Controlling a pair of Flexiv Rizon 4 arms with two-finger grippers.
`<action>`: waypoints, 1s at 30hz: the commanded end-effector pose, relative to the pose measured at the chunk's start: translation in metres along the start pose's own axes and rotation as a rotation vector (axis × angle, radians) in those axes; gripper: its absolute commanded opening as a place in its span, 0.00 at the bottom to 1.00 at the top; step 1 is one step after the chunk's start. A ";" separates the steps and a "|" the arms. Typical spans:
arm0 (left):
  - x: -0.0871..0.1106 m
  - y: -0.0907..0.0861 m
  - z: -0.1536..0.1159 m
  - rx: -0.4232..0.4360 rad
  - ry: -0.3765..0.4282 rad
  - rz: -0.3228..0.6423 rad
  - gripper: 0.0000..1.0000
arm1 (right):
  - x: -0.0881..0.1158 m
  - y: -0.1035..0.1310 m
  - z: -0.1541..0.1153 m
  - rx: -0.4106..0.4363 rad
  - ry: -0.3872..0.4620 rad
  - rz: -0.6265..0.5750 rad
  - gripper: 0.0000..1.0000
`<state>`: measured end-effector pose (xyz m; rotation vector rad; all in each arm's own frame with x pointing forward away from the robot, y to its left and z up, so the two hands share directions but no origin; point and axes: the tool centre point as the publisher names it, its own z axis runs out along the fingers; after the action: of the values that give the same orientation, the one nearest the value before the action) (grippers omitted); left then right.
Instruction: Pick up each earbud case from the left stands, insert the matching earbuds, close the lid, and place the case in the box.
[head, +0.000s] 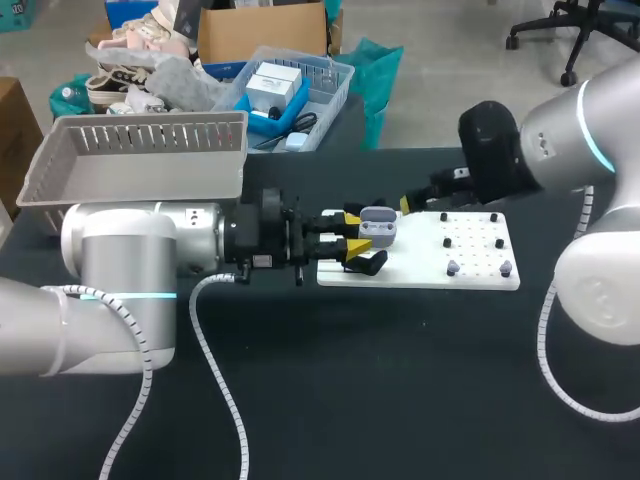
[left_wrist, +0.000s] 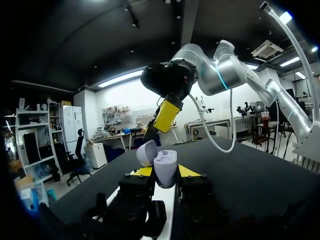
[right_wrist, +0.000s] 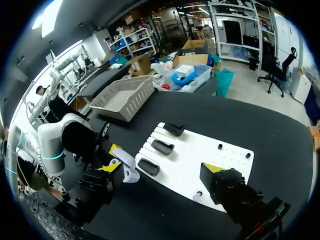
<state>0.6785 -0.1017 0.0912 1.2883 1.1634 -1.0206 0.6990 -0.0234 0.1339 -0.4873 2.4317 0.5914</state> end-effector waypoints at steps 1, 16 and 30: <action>0.001 0.000 0.000 0.000 -0.002 0.001 0.00 | 0.012 -0.018 -0.020 0.198 -0.040 0.011 1.00; 0.001 0.000 0.000 0.000 -0.002 0.001 0.00 | 0.054 -0.089 -0.010 0.469 0.084 0.041 1.00; 0.001 0.000 0.000 0.000 -0.002 0.001 0.00 | 0.081 -0.109 -0.006 0.581 0.166 -0.019 0.93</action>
<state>0.6785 -0.1018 0.0912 1.2885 1.1634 -1.0206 0.6908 -0.1359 0.0568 -0.4298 2.6268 0.2229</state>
